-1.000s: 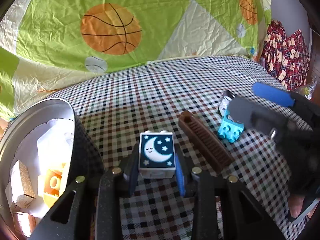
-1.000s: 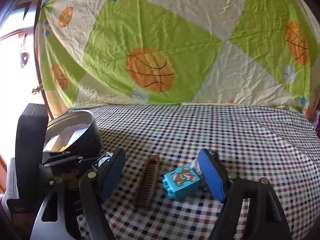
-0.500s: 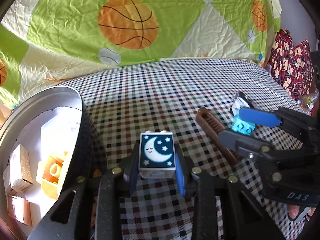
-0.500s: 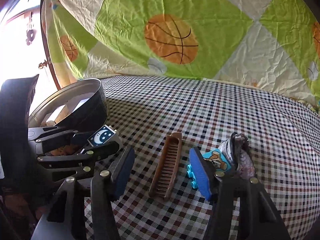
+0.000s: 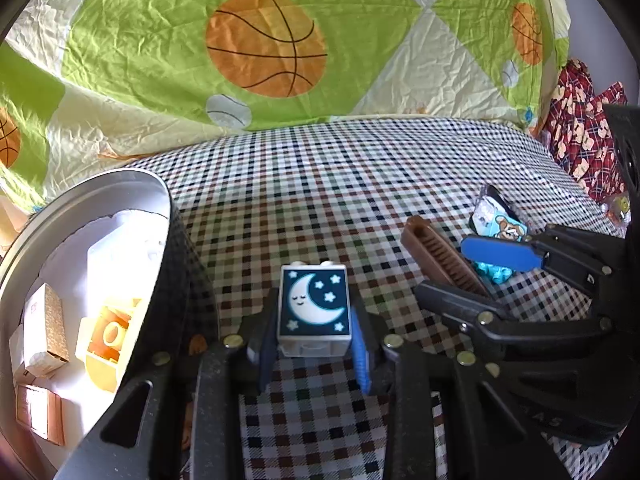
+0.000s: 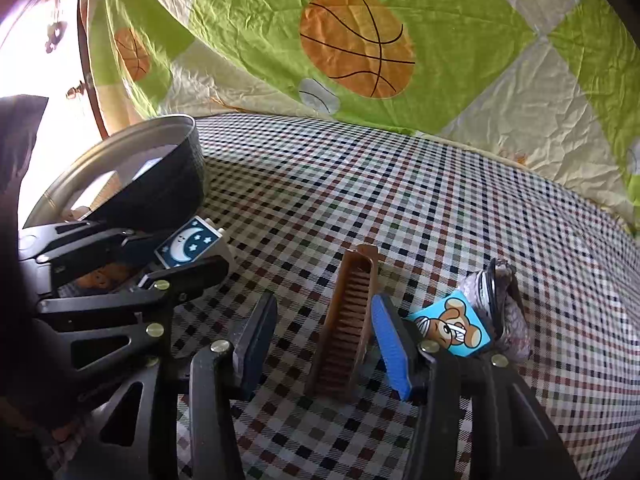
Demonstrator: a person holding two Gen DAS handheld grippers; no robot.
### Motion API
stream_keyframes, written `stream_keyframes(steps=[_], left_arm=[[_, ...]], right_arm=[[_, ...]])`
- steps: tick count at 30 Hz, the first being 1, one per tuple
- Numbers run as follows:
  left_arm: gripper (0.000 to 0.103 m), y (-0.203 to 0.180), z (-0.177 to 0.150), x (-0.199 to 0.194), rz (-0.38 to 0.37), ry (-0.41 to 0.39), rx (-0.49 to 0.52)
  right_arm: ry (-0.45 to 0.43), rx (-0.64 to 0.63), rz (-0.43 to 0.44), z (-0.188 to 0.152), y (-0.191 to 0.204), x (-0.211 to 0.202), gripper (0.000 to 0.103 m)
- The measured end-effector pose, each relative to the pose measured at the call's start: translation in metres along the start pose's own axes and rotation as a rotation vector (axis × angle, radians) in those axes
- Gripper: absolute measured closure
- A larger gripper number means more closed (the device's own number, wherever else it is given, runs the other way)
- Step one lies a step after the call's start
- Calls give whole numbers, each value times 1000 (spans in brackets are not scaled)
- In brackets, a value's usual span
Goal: Organize rigid objects
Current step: 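Lift moon-print block with left gripper while right gripper grasps brown comb, then carry moon-print block toward tin with left gripper while right gripper carries brown comb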
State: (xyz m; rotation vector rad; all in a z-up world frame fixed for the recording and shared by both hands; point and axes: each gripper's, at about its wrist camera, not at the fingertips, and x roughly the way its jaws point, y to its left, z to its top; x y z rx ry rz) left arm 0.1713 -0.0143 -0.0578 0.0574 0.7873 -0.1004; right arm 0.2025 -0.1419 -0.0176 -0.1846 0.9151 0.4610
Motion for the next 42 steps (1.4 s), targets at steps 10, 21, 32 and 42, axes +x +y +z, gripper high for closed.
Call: stream_keyframes(steps=[10, 21, 32, 42], left_arm=[[73, 1, -1, -1, 8, 1, -4], [73, 1, -2, -6, 9, -35, -9], [73, -1, -4, -20, 47, -116, 6], [73, -2, -6, -31, 69, -172, 11]], right_arm=[[90, 23, -13, 2, -2, 22, 52], [-9, 33, -31, -3, -3, 16, 76], [-162, 5, -71, -9, 3, -9, 75], [-227, 1, -76, -14, 3, -20, 75]])
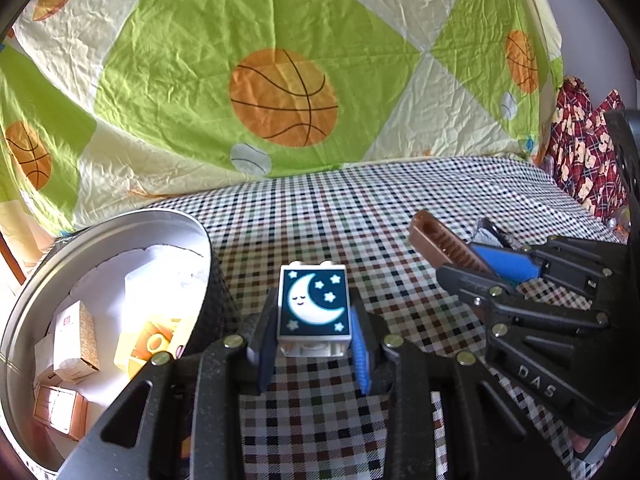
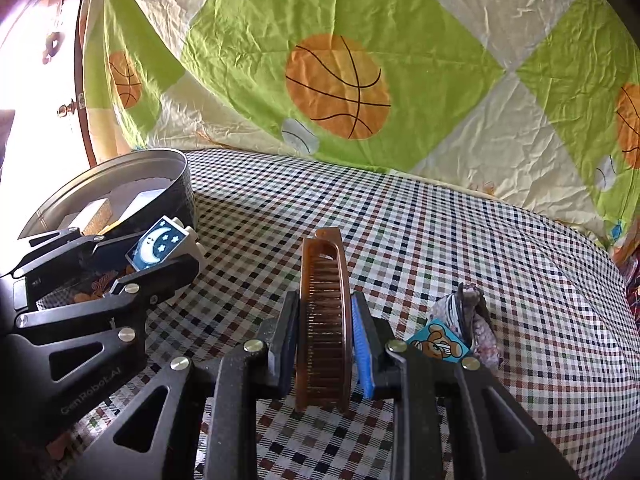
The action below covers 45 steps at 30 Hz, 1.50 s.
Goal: Organize rigid objects
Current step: 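Carry moon-print block toward tin with left gripper while right gripper carries brown comb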
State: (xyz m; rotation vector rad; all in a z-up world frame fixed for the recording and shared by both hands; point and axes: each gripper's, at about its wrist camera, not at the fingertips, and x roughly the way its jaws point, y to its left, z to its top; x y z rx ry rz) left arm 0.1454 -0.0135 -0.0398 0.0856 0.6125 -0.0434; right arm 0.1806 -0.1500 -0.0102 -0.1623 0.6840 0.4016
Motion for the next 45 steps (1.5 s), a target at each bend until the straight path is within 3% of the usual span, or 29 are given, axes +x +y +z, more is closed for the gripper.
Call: stream_keyframes(steps=[16, 45], left_arm=[[73, 2, 0, -9, 13, -40, -7], [73, 1, -1, -27, 40, -115, 5]], right_arm=[[-90, 24, -7, -4, -3, -15, 75], [-173, 44, -40, -8, -4, -31, 75]])
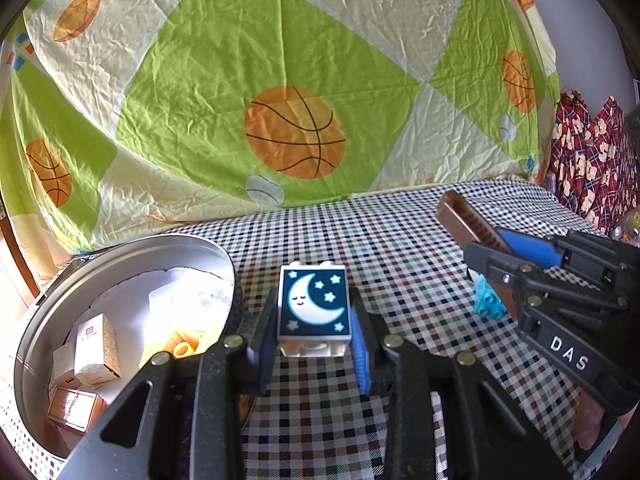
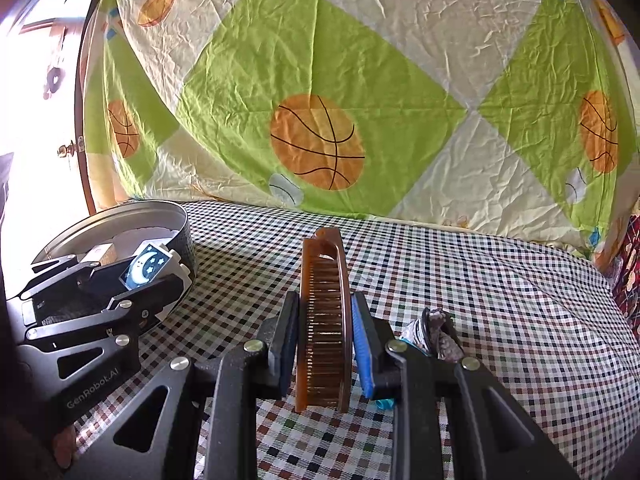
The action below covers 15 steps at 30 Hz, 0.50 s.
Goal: Organize rigid objects
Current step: 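Carry moon-print block toward tin with left gripper while right gripper carries brown comb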
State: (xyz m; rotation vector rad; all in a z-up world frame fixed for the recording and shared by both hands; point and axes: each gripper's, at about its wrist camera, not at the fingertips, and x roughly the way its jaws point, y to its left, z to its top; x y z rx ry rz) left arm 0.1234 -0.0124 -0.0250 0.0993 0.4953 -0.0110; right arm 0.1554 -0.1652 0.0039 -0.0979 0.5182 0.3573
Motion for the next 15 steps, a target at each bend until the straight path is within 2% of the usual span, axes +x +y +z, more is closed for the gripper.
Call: stream_keyframes(steps=[15], left_arm=[[73, 2, 1, -9, 2, -40, -6]], right_arm=[[-57, 3, -21, -1, 0, -11, 75]])
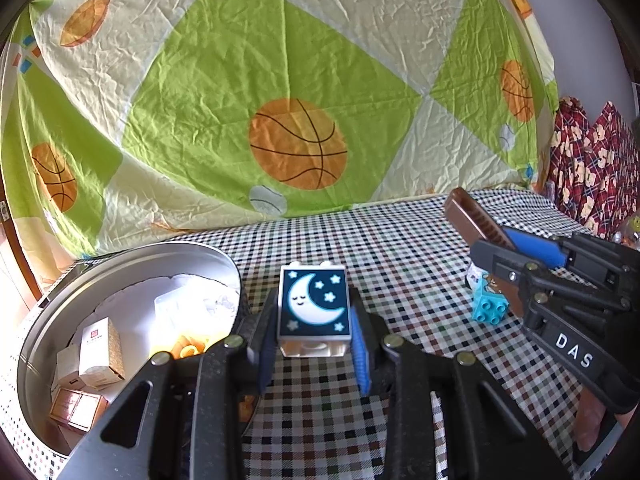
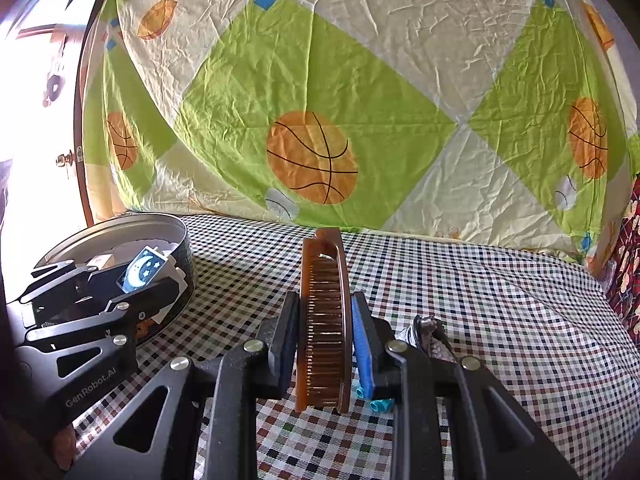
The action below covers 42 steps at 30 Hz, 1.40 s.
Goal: Organize rigid objects
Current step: 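Carry moon-print block toward tin with left gripper while right gripper carries brown comb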
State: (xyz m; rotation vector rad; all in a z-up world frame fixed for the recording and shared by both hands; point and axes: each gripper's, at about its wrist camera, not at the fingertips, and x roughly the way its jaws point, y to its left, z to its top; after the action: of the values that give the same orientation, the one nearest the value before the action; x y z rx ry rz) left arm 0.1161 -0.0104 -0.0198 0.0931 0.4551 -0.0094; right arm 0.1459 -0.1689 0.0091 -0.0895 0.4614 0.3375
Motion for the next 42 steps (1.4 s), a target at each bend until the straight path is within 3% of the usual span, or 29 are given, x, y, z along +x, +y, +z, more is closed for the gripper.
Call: stream_keyframes(steps=[35, 42], left_arm=[[73, 12, -3, -15, 4, -37, -47], [73, 18, -6, -18, 6, -28, -65]], right_arm=[[-86, -45, 26, 2, 20, -18, 75], [-89, -42, 65, 3, 22, -17, 75]])
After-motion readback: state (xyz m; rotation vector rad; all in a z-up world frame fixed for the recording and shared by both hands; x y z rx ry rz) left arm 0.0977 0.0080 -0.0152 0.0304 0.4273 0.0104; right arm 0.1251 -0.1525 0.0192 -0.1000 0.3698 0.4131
